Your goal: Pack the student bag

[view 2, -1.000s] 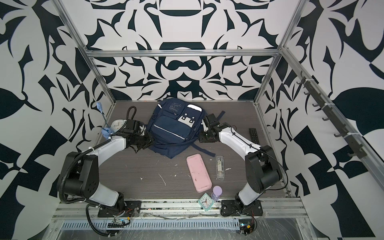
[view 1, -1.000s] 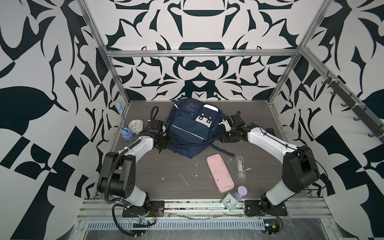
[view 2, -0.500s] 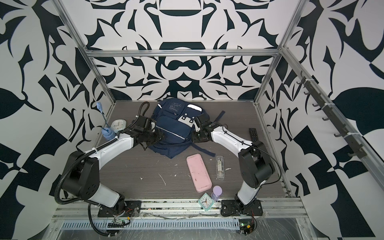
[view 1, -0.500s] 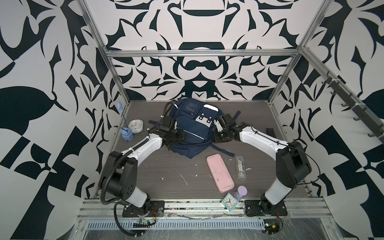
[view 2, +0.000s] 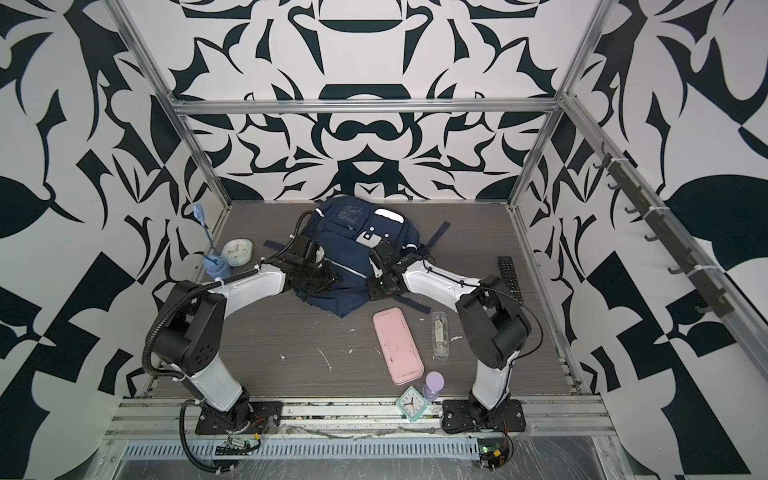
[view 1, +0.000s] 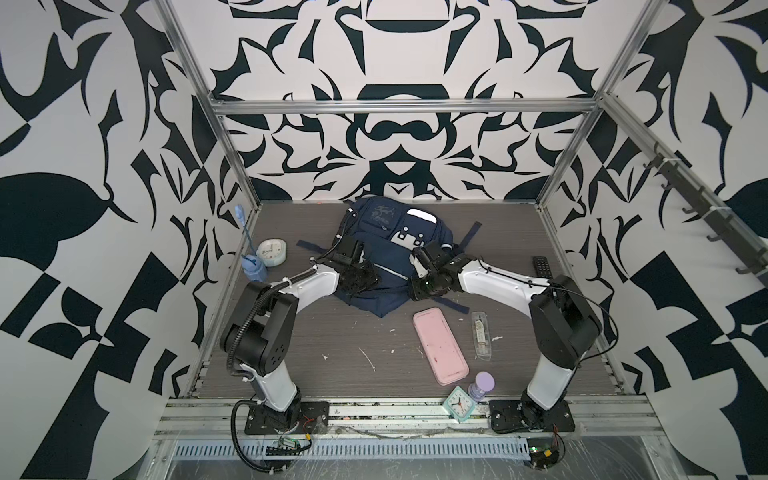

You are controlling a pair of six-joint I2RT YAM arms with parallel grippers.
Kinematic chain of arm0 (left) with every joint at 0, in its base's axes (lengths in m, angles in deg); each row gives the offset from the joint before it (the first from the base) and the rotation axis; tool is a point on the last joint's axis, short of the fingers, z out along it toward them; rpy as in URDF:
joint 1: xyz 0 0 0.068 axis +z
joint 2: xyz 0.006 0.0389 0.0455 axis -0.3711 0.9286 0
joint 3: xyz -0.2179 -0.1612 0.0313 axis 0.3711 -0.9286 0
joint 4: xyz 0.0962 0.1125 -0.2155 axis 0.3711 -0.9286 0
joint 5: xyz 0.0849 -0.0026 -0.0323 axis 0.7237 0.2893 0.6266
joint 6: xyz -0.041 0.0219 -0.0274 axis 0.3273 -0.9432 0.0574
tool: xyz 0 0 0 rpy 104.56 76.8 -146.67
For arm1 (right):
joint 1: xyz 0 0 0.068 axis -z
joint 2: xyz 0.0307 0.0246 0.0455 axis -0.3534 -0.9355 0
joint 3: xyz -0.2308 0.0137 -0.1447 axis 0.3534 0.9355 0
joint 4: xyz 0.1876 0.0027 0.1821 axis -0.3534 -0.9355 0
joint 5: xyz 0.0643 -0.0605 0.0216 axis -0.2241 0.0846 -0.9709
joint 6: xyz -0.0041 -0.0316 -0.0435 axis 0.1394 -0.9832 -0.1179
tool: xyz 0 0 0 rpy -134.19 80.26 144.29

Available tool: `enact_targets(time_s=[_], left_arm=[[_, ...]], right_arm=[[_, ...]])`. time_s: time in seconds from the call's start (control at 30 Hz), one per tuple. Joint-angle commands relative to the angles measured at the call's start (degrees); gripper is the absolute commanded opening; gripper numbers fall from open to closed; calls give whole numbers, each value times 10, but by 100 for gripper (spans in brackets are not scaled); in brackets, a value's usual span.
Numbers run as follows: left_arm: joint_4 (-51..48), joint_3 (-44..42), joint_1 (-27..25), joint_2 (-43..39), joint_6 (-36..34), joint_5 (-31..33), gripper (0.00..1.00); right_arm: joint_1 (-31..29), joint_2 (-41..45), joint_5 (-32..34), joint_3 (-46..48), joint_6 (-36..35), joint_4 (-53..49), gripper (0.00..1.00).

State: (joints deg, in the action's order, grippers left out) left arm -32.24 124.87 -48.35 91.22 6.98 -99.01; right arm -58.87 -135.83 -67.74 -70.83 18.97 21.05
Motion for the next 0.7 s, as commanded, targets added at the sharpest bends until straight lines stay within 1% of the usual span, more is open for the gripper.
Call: enact_targets(time_s=[0.0,0.13,0.2,0.33,0.43,0.57,0.63,0.67], left_arm=[[-4,33,5,6,-6,8,23],[-32,70,22,18,-27,5,9],[-48,77,34,10,-41,10,1],[-86,77,51,-22,-82,55,0],[-93,73,72,-35,-95,55,2],[-73,71,100,-32,-96,-18,3],[-45,64,110,-29,-86,-71,3],[-26,58,114,-28,-76,-103,3]], right_arm=[[-16,-7,2,-4,13,16,50],[-41,-27,-1,-30,13,7,50],[-54,-26,4,-46,9,-5,50],[-60,5,3,-54,2,-2,50],[-56,24,16,-61,-5,-5,50],[-32,21,32,-89,-28,-23,50],[-8,18,30,-97,-36,-19,50],[7,18,23,-93,-36,-2,50]])
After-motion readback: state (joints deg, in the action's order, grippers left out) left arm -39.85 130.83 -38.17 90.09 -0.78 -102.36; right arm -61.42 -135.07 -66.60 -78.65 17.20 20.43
